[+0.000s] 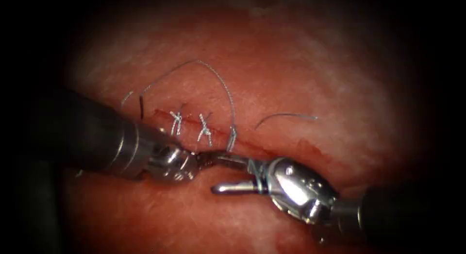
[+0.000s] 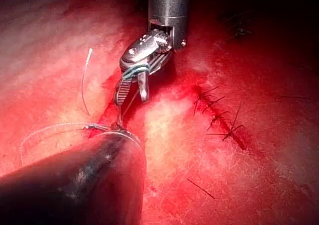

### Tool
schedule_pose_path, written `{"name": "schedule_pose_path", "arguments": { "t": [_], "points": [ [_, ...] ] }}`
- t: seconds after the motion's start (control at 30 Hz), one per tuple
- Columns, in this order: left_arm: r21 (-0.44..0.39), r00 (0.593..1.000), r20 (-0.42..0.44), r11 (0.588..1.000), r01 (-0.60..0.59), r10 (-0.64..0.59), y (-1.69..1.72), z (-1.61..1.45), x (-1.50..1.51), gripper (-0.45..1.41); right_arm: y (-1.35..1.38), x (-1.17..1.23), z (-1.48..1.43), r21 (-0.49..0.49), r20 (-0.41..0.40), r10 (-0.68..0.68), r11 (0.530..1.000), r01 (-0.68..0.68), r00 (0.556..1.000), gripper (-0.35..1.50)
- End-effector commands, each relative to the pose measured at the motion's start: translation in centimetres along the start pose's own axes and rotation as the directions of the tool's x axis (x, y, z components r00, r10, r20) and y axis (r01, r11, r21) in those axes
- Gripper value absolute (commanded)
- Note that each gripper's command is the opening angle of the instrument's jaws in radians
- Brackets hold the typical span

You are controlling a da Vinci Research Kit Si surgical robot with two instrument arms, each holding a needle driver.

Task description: Wound Closure

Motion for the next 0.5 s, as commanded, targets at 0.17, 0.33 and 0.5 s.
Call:
{"name": "schedule_pose_path", "arguments": {
  "t": [0.17,0.33,0.5],
  "points": [
    [0.018,0.999,0.016,0.999,0.045,-0.046,0.33,0.03,0.12,-0.45,-0.01,-0.16,0.00,-0.132,-0.018,0.020,0.991,-0.022,1.000,0.41],
    [0.055,0.996,0.030,0.995,0.082,-0.084,0.39,-0.06,0.19,-0.45,0.04,-0.10,-0.22,-0.297,-0.029,0.033,0.954,-0.040,0.999,0.39],
    [0.093,0.992,0.045,0.989,0.113,-0.118,0.39,-0.15,0.29,-0.45,0.06,-0.08,-0.47,-0.422,-0.051,0.071,0.903,-0.086,0.996,0.37]
  ]
}}
